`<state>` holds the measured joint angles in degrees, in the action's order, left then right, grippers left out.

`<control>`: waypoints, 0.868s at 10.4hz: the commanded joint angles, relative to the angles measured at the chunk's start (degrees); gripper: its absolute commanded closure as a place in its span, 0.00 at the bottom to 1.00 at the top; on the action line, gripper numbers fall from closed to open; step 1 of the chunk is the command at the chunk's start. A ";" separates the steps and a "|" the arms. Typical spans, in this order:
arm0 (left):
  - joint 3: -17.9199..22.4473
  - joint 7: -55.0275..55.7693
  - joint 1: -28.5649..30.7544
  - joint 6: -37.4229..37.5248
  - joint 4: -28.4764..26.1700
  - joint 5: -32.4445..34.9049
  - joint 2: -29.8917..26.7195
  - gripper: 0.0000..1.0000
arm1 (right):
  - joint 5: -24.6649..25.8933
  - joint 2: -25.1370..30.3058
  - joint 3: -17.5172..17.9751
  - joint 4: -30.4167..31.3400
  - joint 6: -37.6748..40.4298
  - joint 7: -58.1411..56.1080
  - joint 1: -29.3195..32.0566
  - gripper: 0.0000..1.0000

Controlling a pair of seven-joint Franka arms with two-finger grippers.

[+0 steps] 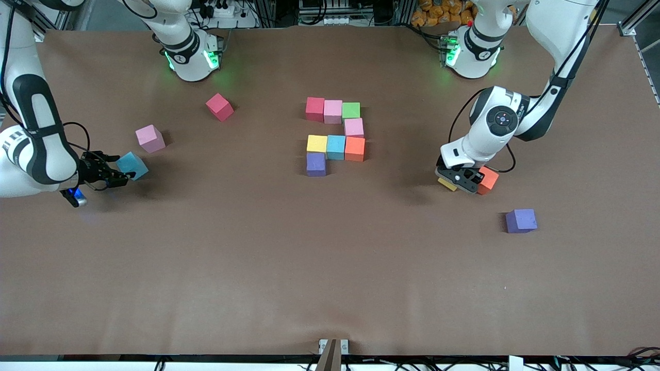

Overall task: Form number 2 with 11 blocks
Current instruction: 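Move the right gripper to the cyan block and grasp it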

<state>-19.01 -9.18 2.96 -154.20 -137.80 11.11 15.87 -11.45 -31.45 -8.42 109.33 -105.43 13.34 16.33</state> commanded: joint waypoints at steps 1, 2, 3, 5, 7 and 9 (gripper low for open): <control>-0.32 -0.67 -0.15 1.63 0.77 -1.61 -1.46 0.36 | -0.68 1.92 1.38 1.86 -0.04 -0.42 1.25 0.95; -0.41 -0.67 -0.15 1.63 1.21 -1.61 -1.37 0.39 | -0.59 1.92 1.47 1.68 -0.04 -1.72 0.99 1.00; -0.41 -0.67 -0.06 1.63 1.30 -1.61 -1.37 0.39 | -0.59 1.92 1.38 1.25 0.13 -4.96 0.55 1.00; -0.41 -0.67 -0.06 3.72 3.57 -1.61 -1.20 0.40 | 0.28 1.92 1.38 -1.55 1.01 -10.24 -3.12 1.00; -1.46 -0.58 0.03 5.75 5.68 -1.70 -1.19 0.40 | 2.21 1.83 1.38 -5.51 3.20 -12.45 -9.26 1.00; -2.25 -0.58 -0.14 8.56 8.58 -4.93 -0.93 0.40 | 2.40 1.57 1.38 -7.80 3.39 -13.60 -16.56 1.00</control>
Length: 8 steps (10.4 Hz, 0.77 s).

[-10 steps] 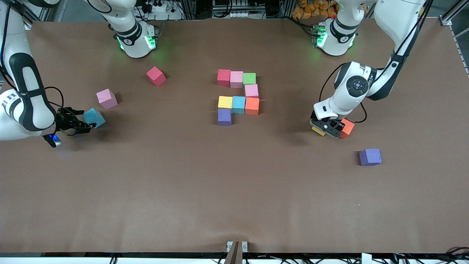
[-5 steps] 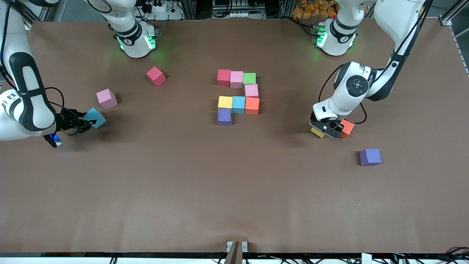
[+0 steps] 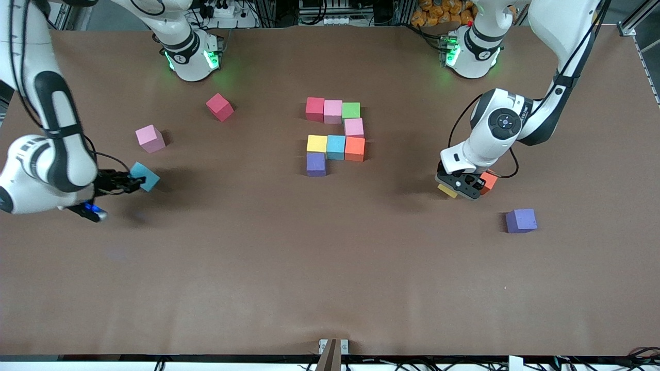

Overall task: Form number 2 with 11 blocks
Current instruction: 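Carry the cyan block toward the purple block with the right gripper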

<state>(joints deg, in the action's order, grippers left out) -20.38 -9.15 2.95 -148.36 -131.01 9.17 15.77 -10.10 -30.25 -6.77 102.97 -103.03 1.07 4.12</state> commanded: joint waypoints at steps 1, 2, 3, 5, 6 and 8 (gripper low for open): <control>-1.41 -0.52 -0.05 3.60 2.76 -3.71 -0.83 0.40 | 1.30 -0.24 -0.27 -2.77 0.99 -1.94 -8.30 1.00; -1.50 -0.43 -0.05 5.00 3.99 -3.81 -0.83 0.40 | 1.57 -1.64 -0.27 -4.52 0.99 -2.47 -12.17 1.00; -1.50 -0.43 -0.05 6.67 4.96 -3.81 -0.83 0.40 | 1.40 -3.57 -0.27 -7.06 0.99 -2.21 -15.95 1.00; -1.50 -0.51 0.12 8.00 6.28 -3.81 -0.74 0.40 | 1.31 -7.52 -0.27 -13.55 1.08 -1.68 -25.17 1.00; -1.50 -0.43 0.21 8.09 6.64 -4.24 -0.57 0.40 | 1.22 -9.55 -0.27 -15.68 0.99 -0.55 -29.04 1.00; -1.42 -0.43 0.39 8.18 7.17 -5.65 -0.57 0.40 | 0.78 -14.20 -0.18 -21.73 1.16 4.09 -35.29 1.00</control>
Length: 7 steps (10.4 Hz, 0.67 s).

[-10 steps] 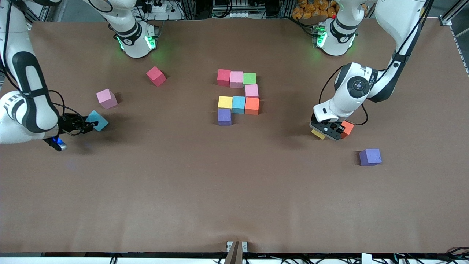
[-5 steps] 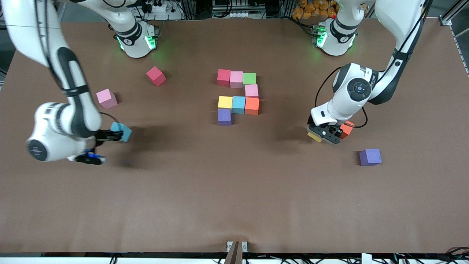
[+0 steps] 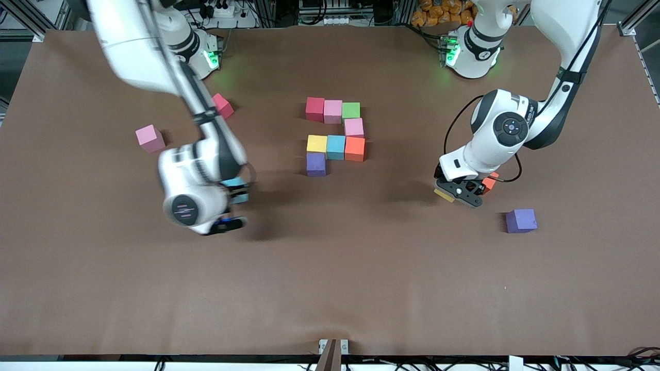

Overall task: Form number 2 with 11 blocks
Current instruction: 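Carry the cyan block toward the purple block with the right gripper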

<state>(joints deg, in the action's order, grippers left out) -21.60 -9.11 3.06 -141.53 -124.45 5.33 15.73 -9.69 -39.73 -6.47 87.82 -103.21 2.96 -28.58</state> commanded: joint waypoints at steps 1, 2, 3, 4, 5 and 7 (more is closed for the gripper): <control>-0.19 -0.47 0.37 1.52 0.87 -1.82 -0.53 0.40 | -0.93 -6.75 -0.47 -9.57 2.65 5.44 -5.23 1.00; -0.10 -0.47 0.55 1.53 0.87 -1.82 -0.35 0.40 | -2.25 -8.94 -0.47 -13.95 5.28 8.87 -7.00 1.00; -0.02 -0.47 0.90 1.53 0.87 -1.82 -0.18 0.40 | -4.70 -10.70 -0.29 -17.47 6.78 11.95 -7.11 1.00; -0.02 -0.47 1.42 1.53 0.87 -1.82 -0.17 0.39 | -6.55 -11.42 0.14 -19.33 6.89 12.94 -7.11 1.00; -0.02 -0.30 1.34 1.53 0.96 -1.82 -0.17 0.39 | -7.00 -12.03 0.23 -20.40 6.28 14.08 -7.11 1.00; 0.07 0.14 1.51 1.53 1.22 -1.82 0.35 0.39 | -7.01 -13.44 1.02 -22.24 3.47 18.03 -7.28 1.00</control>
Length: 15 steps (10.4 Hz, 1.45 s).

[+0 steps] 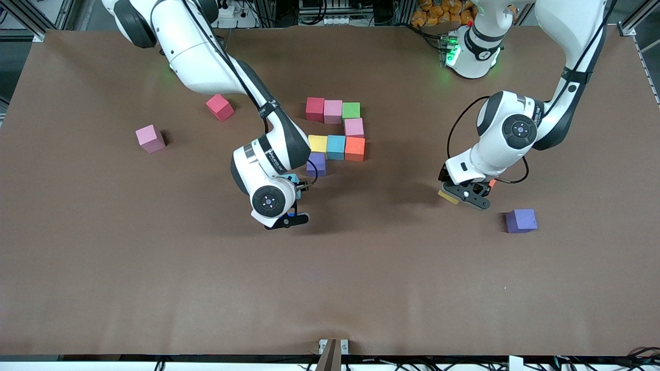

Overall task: Form number 2 with 11 blocks
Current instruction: 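Carry the cyan block toward the purple block with the right gripper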

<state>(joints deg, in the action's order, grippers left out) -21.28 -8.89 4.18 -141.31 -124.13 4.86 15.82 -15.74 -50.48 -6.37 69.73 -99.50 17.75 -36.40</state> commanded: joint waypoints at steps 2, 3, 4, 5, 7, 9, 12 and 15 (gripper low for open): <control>-0.25 0.10 0.30 1.30 1.69 -1.35 0.70 0.39 | -1.22 -4.19 1.01 -5.65 -0.70 6.14 0.63 1.00; -0.25 0.10 0.21 1.30 1.79 -1.35 0.79 0.40 | -2.18 -4.19 1.62 -5.74 -1.48 9.46 0.46 1.00; -0.25 0.10 0.30 1.30 1.79 -1.35 0.87 0.40 | -2.89 -4.19 2.93 -5.83 -2.62 10.80 0.72 1.00; -0.25 0.10 0.30 1.30 1.79 -1.35 0.87 0.40 | -3.07 -4.19 3.03 -5.83 -3.24 10.90 0.90 1.00; -0.25 0.01 0.30 1.30 1.79 -1.35 0.87 0.40 | -3.07 -4.19 3.03 -5.92 -3.34 10.82 1.34 1.00; -0.25 -0.08 0.30 1.74 1.79 -1.35 0.87 0.40 | -2.98 -4.19 3.03 -5.92 -4.83 10.82 0.46 1.00; -0.25 -0.17 0.30 1.74 1.79 -1.35 0.87 0.40 | -2.28 -4.37 2.07 -5.74 -4.74 10.82 -1.90 1.00; -0.25 -0.17 0.48 1.74 1.79 -1.35 0.87 0.40 | 0.27 -4.63 1.89 -5.13 -4.74 11.16 -4.11 1.00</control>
<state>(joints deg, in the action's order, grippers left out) -21.28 -8.80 4.34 -140.79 -123.18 4.84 16.61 -16.13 -53.00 -4.24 66.06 -104.09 27.66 -38.87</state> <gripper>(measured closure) 0.401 0.498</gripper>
